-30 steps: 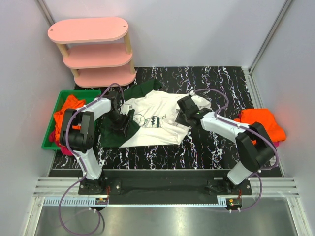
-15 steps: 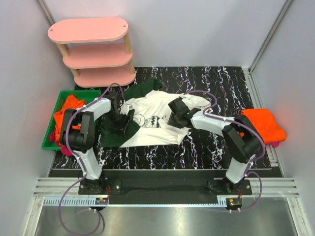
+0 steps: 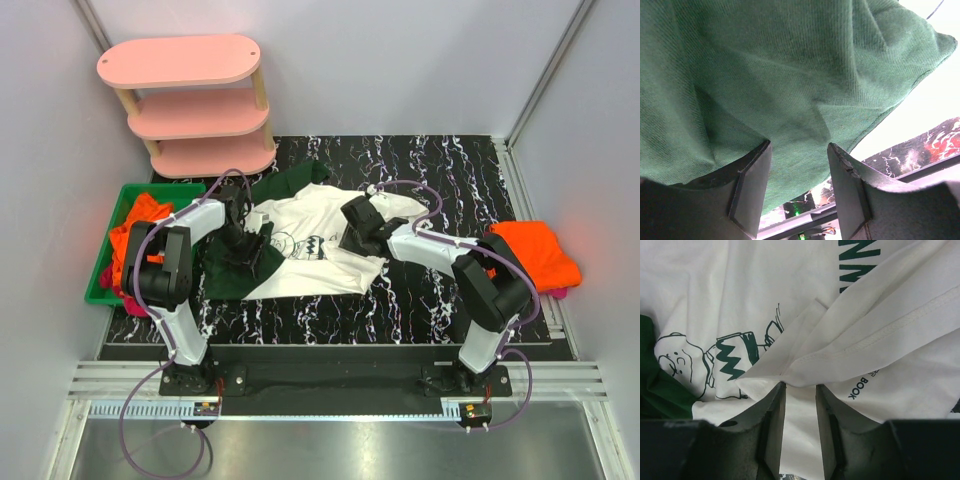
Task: Fold and stack the t-shirts
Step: Fold the flattened tshirt in 1/3 of the way
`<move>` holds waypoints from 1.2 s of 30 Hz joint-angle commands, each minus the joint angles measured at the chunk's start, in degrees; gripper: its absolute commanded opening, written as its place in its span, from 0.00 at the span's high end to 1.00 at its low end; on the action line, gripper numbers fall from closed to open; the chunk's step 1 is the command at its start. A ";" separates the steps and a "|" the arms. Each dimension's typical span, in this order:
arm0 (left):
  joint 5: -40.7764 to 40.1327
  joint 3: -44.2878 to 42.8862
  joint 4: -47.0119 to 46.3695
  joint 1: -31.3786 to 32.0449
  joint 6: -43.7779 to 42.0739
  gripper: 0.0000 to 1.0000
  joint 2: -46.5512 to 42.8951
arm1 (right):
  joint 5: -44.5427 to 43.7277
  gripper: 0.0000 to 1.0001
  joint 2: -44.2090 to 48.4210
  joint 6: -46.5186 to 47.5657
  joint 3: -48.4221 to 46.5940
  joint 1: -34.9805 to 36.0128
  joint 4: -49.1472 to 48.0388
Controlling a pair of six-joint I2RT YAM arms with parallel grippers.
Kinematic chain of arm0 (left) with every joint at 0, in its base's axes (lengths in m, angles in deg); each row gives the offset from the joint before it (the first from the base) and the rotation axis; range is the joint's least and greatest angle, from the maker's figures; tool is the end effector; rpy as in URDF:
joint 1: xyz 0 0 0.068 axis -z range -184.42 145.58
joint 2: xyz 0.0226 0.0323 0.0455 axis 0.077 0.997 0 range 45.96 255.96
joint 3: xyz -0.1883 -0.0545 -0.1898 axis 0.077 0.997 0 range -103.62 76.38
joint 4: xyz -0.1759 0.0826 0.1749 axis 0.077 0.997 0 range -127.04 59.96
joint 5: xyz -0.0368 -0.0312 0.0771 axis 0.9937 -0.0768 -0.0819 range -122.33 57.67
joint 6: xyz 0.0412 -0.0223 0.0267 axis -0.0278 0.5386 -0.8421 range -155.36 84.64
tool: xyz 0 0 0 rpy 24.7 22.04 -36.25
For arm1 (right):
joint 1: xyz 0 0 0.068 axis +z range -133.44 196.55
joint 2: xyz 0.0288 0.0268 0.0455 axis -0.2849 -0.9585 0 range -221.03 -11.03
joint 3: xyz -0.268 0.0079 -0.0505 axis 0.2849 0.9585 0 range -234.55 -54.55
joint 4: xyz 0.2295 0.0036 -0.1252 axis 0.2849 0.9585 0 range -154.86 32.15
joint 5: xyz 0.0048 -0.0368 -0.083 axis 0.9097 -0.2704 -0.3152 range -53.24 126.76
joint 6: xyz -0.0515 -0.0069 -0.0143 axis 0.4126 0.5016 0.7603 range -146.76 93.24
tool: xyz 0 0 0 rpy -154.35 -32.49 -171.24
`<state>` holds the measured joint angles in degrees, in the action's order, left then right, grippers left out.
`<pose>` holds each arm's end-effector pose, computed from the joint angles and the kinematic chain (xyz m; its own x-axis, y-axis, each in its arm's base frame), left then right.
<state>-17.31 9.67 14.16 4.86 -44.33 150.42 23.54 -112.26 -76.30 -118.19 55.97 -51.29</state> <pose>0.3128 -0.0605 0.1582 -0.9497 0.3078 -0.0586 0.3124 0.9156 -0.2531 0.2912 0.2289 0.1859 -0.7765 0.3207 -0.5424 0.1286 0.9234 0.3618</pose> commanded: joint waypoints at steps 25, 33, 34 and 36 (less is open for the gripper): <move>0.62 -0.34 -0.75 0.04 -1.40 0.45 2.23 | -8.67 0.58 -7.93 3.04 -11.69 -0.04 4.10; 0.71 -0.43 -0.75 0.04 -1.22 0.45 2.59 | -9.46 0.62 -8.28 3.04 -10.19 -0.48 5.51; 0.71 -0.43 -0.75 0.04 -1.31 0.45 2.59 | -9.46 0.62 -8.28 2.87 -9.93 -0.57 5.51; 0.71 -0.34 -0.84 0.04 -1.31 0.45 2.58 | -9.90 0.66 -8.28 2.78 -9.49 -0.66 5.68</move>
<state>-17.13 9.32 14.42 4.86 -44.42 150.82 16.42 -119.98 -73.48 -128.31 55.86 -46.53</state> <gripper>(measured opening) 0.553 0.379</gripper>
